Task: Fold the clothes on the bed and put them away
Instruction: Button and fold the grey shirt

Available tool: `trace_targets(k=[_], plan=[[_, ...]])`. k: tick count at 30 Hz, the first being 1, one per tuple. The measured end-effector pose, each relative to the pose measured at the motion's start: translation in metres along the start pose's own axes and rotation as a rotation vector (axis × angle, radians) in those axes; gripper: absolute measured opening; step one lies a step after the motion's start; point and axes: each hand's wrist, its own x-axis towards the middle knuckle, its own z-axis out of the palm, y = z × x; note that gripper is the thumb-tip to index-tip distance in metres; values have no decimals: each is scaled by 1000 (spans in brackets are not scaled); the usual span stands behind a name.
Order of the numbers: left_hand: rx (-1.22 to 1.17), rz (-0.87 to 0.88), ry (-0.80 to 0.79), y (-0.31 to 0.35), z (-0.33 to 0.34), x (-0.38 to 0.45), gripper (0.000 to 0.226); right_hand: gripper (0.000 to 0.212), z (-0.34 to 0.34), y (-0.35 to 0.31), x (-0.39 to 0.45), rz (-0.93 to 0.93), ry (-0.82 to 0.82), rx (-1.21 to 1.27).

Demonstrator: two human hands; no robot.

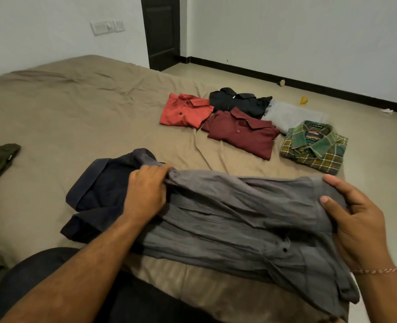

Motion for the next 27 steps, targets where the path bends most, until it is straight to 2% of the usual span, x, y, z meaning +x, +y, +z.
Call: trace_targets(k=[2, 4, 6, 9, 10, 11, 13, 14, 15, 17, 19, 20, 22, 24, 25, 27], plan=[[-54, -32, 97, -7, -16, 2, 56, 45, -6, -1, 6, 22, 33, 99], [-61, -22, 122, -14, -30, -1, 60, 39, -8, 9, 12, 20, 34, 46], [-30, -30, -10, -15, -33, -9, 69, 39, -8, 30, 19, 45, -18, -190], [75, -71, -373, -18, -24, -18, 77, 40, -7, 67, 22, 39, -160, -740], [92, -76, -397, -17, -23, -18, 76, 39, -6, 69, 20, 5, -169, -862], [94, -63, -348, -15, -24, -17, 74, 39, -5, 71, 18, -52, -152, -924], [43, -18, -137, -2, -29, -15, 69, 42, 6, 62, 8, -215, -104, -908], [-5, 20, -45, 14, -31, -13, 67, 44, 12, 53, 2, -292, -125, -871], [-66, 68, -13, 33, -31, -15, 66, 47, 20, 50, -4, -352, -216, -841], [-185, 209, -92, 83, -20, -27, 69, 59, 33, 58, -13, -331, -516, -910], [-222, 338, -292, 130, 6, -49, 78, 75, 37, 75, -14, -213, -726, -1094], [-196, 370, -404, 145, 23, -59, 82, 77, 37, 82, -11, -172, -750, -1149], [-106, 386, -579, 164, 52, -78, 88, 61, 30, 85, -2, -170, -677, -1097], [-27, 377, -613, 169, 63, -85, 91, 38, 23, 82, 12, -205, -549, -912], [-27, 359, -591, 171, 62, -85, 93, 34, 19, 80, 21, -215, -516, -837], [-54, 382, -566, 181, 57, -87, 96, 38, 9, 83, 45, -270, -535, -872]])
